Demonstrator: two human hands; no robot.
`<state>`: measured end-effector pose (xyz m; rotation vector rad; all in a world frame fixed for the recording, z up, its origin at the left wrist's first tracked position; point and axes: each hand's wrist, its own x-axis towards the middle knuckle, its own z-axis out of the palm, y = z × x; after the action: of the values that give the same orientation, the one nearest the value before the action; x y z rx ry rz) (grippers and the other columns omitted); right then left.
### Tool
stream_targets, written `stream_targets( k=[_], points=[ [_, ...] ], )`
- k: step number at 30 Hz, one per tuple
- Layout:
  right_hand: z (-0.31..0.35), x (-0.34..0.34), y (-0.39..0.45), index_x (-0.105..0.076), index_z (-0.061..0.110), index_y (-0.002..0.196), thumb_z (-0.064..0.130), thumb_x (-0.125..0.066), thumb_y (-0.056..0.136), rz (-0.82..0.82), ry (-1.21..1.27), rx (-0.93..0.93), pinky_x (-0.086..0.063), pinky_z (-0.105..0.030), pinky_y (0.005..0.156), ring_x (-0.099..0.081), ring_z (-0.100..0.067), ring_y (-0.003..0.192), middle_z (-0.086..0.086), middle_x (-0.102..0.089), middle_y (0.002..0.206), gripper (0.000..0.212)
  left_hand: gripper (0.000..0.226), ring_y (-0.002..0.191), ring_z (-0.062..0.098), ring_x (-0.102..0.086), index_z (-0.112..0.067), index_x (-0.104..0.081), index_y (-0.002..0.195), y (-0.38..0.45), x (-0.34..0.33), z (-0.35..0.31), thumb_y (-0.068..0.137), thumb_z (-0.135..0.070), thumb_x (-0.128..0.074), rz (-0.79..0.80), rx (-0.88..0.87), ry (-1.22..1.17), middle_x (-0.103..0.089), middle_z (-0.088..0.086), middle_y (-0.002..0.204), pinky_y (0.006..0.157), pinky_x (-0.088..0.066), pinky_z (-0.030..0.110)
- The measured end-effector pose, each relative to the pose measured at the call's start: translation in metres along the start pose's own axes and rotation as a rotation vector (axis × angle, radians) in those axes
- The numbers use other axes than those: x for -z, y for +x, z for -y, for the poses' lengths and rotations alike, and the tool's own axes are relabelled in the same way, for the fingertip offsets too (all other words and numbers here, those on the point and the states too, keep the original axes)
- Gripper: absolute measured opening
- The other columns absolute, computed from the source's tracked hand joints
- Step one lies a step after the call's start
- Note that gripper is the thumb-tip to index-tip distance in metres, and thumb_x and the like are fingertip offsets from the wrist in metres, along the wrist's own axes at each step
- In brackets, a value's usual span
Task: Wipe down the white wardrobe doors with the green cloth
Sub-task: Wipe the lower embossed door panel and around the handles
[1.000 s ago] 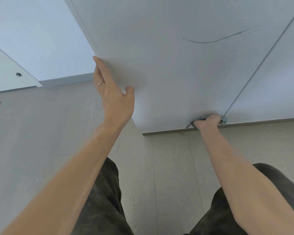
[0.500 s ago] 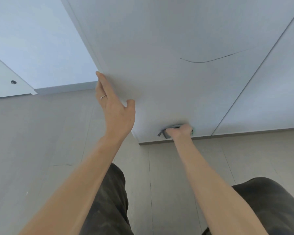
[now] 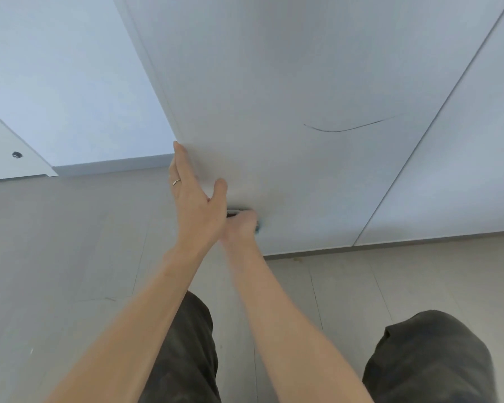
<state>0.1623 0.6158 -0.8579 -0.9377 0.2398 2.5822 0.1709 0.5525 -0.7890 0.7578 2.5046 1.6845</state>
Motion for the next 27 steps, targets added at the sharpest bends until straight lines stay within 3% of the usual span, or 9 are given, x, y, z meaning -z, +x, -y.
stream_targets(
  k=[2,4,10,14,16,19,21,24,27],
  points=[
    [0.026,0.004,-0.003,-0.06,0.008,0.137,0.016,-0.027,0.103,0.005,-0.103,0.084,-0.047,-0.042,0.101,-0.057,-0.031,0.121,-0.014,-0.064,0.133,0.048,0.087,0.141,-0.015,-0.021,-0.028,0.0,0.167,0.0,0.004,-0.002,0.103,-0.013,-0.056,0.022,-0.002,-0.02,-0.021,-0.007,0.167,0.125,-0.028,0.04],
    [0.068,0.01,-0.015,-0.053,0.013,0.146,0.016,-0.024,0.103,-0.027,-0.219,0.234,-0.035,-0.04,0.113,-0.05,-0.03,0.134,-0.008,-0.055,0.146,0.053,0.086,0.153,0.005,-0.017,-0.03,0.001,0.167,-0.001,0.005,-0.004,0.105,-0.018,-0.057,0.028,0.015,-0.051,-0.02,-0.008,0.168,0.127,-0.025,0.044],
    [0.169,0.002,-0.055,-0.059,0.029,0.126,0.036,-0.038,0.103,-0.209,-0.009,0.51,-0.046,-0.028,0.096,-0.059,-0.019,0.115,0.006,-0.063,0.129,0.032,0.089,0.158,0.015,-0.012,-0.035,0.004,0.166,-0.002,0.0,-0.007,0.105,-0.023,-0.058,0.018,0.049,-0.113,-0.015,-0.009,0.17,0.128,-0.023,0.049],
    [0.095,-0.021,-0.079,-0.011,0.03,0.162,0.015,-0.037,0.109,-0.171,0.032,0.636,-0.026,-0.04,0.118,-0.024,-0.031,0.149,-0.01,-0.013,0.169,0.061,0.09,0.159,0.015,-0.01,-0.035,0.004,0.166,-0.005,-0.001,-0.01,0.104,-0.021,-0.06,0.031,0.075,-0.139,-0.01,-0.013,0.17,0.128,-0.024,0.049],
    [0.04,-0.031,-0.076,0.003,0.034,0.162,0.031,-0.035,0.112,-0.061,0.037,0.556,-0.024,-0.033,0.12,-0.025,-0.019,0.151,0.003,-0.012,0.17,0.062,0.087,0.158,0.011,-0.015,-0.035,0.0,0.167,-0.004,0.004,-0.01,0.105,-0.02,-0.059,0.045,0.057,-0.136,-0.013,-0.012,0.171,0.128,-0.025,0.045],
    [-0.02,-0.037,-0.068,0.019,0.051,0.155,0.053,-0.041,0.107,0.029,-0.293,0.556,-0.038,-0.032,0.112,-0.044,-0.012,0.141,0.016,-0.028,0.162,0.077,0.067,0.145,-0.009,-0.033,-0.033,-0.017,0.167,-0.001,0.016,-0.008,0.109,-0.026,-0.052,0.043,0.068,-0.195,-0.029,-0.012,0.167,0.124,-0.032,0.029],
    [-0.035,-0.033,-0.063,0.023,0.055,0.152,0.053,-0.042,0.106,0.081,-0.395,0.625,-0.033,-0.034,0.117,-0.037,-0.01,0.146,0.024,-0.014,0.165,0.079,0.057,0.145,-0.006,-0.037,-0.032,-0.029,0.163,0.002,0.023,-0.01,0.11,-0.035,-0.046,0.056,0.072,-0.269,-0.039,-0.016,0.162,0.125,-0.032,0.033],
    [-0.007,-0.038,-0.065,0.021,0.059,0.15,0.049,-0.038,0.108,0.077,-0.61,0.932,-0.003,-0.049,0.126,0.004,0.001,0.154,0.04,0.015,0.155,0.074,0.041,0.141,-0.006,-0.043,-0.043,-0.046,0.147,0.005,0.029,-0.017,0.107,-0.049,-0.04,0.096,0.102,-0.36,-0.052,-0.027,0.148,0.125,-0.032,0.037],
    [0.025,-0.067,-0.074,0.007,0.057,0.15,0.042,-0.036,0.103,0.115,-0.918,1.456,0.017,-0.046,0.123,0.024,-0.005,0.151,0.013,0.023,0.167,0.065,0.06,0.139,0.003,-0.05,-0.028,-0.052,0.149,0.009,0.034,-0.022,0.1,-0.059,-0.036,0.069,0.118,-0.387,-0.059,-0.014,0.146,0.125,-0.034,0.039]
  ],
)
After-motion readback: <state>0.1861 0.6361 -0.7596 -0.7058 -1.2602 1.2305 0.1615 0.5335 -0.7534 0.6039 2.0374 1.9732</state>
